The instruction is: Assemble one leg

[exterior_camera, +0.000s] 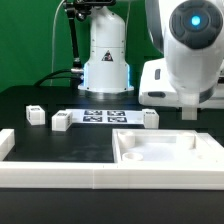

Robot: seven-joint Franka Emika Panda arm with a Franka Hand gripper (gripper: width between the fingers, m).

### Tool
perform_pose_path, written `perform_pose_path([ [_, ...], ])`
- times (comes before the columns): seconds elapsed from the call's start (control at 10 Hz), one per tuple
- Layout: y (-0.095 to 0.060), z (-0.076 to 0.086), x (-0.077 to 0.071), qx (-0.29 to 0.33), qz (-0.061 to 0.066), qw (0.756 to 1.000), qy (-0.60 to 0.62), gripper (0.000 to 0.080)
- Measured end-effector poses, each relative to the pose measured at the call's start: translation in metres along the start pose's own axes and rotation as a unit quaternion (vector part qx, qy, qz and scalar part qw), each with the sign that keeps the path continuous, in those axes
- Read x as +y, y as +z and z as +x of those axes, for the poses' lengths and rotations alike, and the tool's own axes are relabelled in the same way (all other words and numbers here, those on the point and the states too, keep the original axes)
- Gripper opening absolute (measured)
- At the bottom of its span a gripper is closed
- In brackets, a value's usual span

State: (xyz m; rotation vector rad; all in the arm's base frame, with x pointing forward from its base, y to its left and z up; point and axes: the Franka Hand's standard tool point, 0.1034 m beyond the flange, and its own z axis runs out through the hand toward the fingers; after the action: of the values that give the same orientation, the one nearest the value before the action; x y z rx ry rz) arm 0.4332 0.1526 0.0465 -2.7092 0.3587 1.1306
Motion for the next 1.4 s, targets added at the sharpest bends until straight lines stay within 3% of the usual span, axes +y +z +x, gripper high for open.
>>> perform_pose_path([
  [0.2,-0.036,-0.006,0.008,0.054,0.01,0.998,-0.044,0.0291],
  [0.4,-0.067,-0.008,0.006,0.1,0.018,0.994,-0.046,0.0291],
  [0.8,-0.068,-0.001,0.005,0.225,0.023,0.973,-0.05,0.0291],
  [0.9,-0.08,0.002,0.009,0.255,0.023,0.964,-0.069,0.0291],
  [1.0,-0.102,0.002,0.017,0.281,0.026,0.956,-0.08,0.0291],
  [1.1,-0.13,0.002,0.017,0.32,0.032,0.943,-0.083,0.0291],
  [1.2,-0.143,0.003,0.012,0.347,0.032,0.933,-0.088,0.0291],
  [1.4,-0.144,0.009,0.011,0.416,0.035,0.905,-0.088,0.0291],
])
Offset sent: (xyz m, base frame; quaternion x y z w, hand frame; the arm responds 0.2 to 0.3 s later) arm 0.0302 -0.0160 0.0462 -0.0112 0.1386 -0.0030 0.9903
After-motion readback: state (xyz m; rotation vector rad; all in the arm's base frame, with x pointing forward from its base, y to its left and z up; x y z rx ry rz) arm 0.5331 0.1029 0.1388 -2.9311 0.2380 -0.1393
